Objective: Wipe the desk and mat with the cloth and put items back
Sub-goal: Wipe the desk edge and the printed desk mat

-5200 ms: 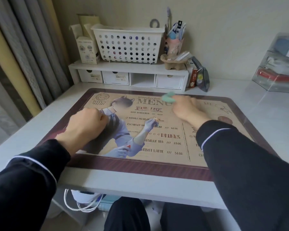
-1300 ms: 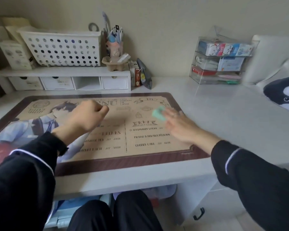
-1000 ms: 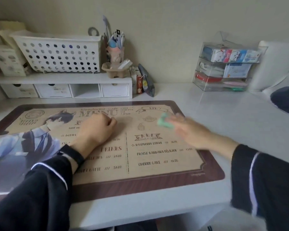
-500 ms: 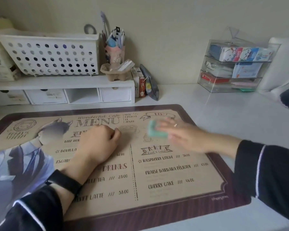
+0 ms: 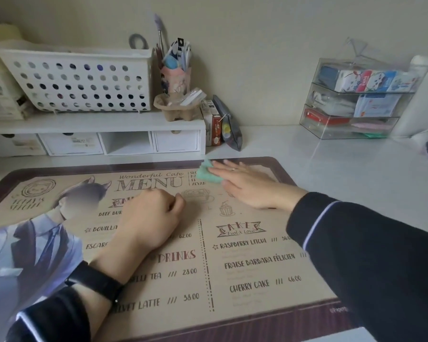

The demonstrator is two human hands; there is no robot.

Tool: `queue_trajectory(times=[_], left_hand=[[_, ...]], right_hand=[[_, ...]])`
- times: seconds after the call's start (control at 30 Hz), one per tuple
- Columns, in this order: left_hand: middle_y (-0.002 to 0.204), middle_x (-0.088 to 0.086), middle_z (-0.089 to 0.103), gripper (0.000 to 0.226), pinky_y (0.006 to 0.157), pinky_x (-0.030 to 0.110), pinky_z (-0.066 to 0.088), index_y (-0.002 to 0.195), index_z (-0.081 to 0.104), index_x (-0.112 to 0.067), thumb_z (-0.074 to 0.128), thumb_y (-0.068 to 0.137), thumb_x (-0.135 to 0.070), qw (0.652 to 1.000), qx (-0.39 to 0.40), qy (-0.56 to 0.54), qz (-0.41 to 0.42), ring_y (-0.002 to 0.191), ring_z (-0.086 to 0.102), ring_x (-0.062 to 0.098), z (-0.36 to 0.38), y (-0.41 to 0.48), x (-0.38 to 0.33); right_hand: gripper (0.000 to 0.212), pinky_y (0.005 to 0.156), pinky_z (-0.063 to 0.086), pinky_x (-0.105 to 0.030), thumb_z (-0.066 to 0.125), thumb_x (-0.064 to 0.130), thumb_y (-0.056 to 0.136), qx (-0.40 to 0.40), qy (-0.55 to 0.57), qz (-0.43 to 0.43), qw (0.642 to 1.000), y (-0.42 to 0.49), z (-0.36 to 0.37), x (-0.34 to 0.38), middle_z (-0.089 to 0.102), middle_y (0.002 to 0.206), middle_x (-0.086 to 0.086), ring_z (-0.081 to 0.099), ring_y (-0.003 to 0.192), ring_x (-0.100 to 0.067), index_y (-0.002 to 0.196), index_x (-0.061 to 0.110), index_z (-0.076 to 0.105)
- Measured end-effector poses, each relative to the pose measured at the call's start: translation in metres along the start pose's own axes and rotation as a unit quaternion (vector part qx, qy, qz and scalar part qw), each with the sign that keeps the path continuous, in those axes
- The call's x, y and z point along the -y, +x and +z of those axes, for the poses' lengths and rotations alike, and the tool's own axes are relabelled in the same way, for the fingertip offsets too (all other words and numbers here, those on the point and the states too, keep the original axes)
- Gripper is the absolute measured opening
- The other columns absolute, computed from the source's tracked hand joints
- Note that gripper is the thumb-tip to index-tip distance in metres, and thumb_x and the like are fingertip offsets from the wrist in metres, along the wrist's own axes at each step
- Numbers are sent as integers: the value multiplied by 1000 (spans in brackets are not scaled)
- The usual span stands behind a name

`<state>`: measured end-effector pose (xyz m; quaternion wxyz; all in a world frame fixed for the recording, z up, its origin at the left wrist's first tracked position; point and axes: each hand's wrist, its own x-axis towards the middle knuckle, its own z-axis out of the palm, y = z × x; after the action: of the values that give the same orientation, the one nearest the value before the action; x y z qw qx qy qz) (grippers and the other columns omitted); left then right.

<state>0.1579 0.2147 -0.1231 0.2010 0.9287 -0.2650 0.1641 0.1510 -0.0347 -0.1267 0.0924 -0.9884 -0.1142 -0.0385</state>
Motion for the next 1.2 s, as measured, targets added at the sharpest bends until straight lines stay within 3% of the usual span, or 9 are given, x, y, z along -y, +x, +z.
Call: queue_trajectory(times=[0.07, 0.17, 0.37, 0.5, 0.67, 0.8, 0.93, 1.1, 1.2], left_hand=[[40, 0, 38, 57, 45, 25, 21, 46, 35, -6, 37, 91, -41, 1000, -1, 2, -2, 42, 40, 16, 0, 0, -2], [43, 0, 40, 57, 49, 29, 26, 47, 36, -6, 37, 92, -41, 1000, -3, 0, -12, 46, 42, 20, 0, 1, -4], [41, 1, 35, 57, 47, 30, 23, 46, 32, -6, 39, 92, -39, 1000, 2, -22, -9, 46, 40, 25, -3, -1, -2], [40, 1, 36, 57, 47, 28, 24, 47, 33, -6, 37, 91, -42, 1000, 0, -29, -10, 44, 41, 19, -1, 1, 0], [39, 1, 37, 58, 47, 28, 24, 46, 35, -5, 37, 90, -42, 999, -4, -30, -11, 43, 42, 19, 3, 3, 0], [39, 0, 34, 57, 45, 24, 20, 46, 32, -6, 39, 91, -40, 999, -8, -44, -10, 41, 39, 17, 1, 2, 0], [40, 0, 33, 57, 46, 27, 22, 45, 30, -7, 40, 92, -38, 998, -9, -55, -13, 43, 38, 20, -1, 2, -1], [42, -2, 35, 57, 54, 31, 28, 44, 30, -9, 38, 90, -40, 998, -9, -60, -11, 51, 40, 26, -3, 1, -3], [42, -1, 34, 56, 51, 30, 27, 45, 30, -7, 38, 91, -39, 998, -14, -65, -11, 46, 39, 21, -2, 1, -2]], right_hand=[[50, 116, -3, -34, 27, 27, 104, -23, -13, 78, 997, -4, -7, -25, 6, 158, 16, 4, 146, -12, 149, 40, 12], [52, 118, 17, -48, 26, 23, 102, -43, -41, 231, 971, 11, -10, -29, 11, 161, -1, 15, 145, -28, 152, 26, 13], [56, 109, 23, -46, 32, 14, 97, -62, -56, 128, 988, 58, 2, 4, 22, 155, -1, 24, 134, -28, 151, 26, 23], [52, 99, 35, -43, 35, 13, 95, -87, -83, 247, 962, 56, -7, -16, 34, 138, -4, 34, 113, -27, 147, 21, 31], [55, 92, 31, -40, 35, 4, 89, -97, -71, 112, 986, 67, 16, 14, 36, 139, -2, 33, 112, -26, 140, 23, 38], [61, 97, 33, -40, 38, 3, 87, -100, -67, 221, 968, 69, -1, -3, 36, 142, -8, 36, 117, -29, 146, 16, 33], [62, 103, 36, -45, 43, -2, 81, -119, -44, 275, 953, 69, 7, 43, 31, 146, -11, 32, 123, -31, 143, 8, 36], [74, 83, 31, -33, 45, -5, 76, -97, -14, 31, 995, 38, 29, 83, 32, 141, -1, 30, 105, -18, 144, 25, 35], [78, 94, 40, -40, 38, -9, 85, -73, -35, 132, 988, 42, 5, 48, 32, 143, -1, 34, 118, -23, 148, 35, 26]])
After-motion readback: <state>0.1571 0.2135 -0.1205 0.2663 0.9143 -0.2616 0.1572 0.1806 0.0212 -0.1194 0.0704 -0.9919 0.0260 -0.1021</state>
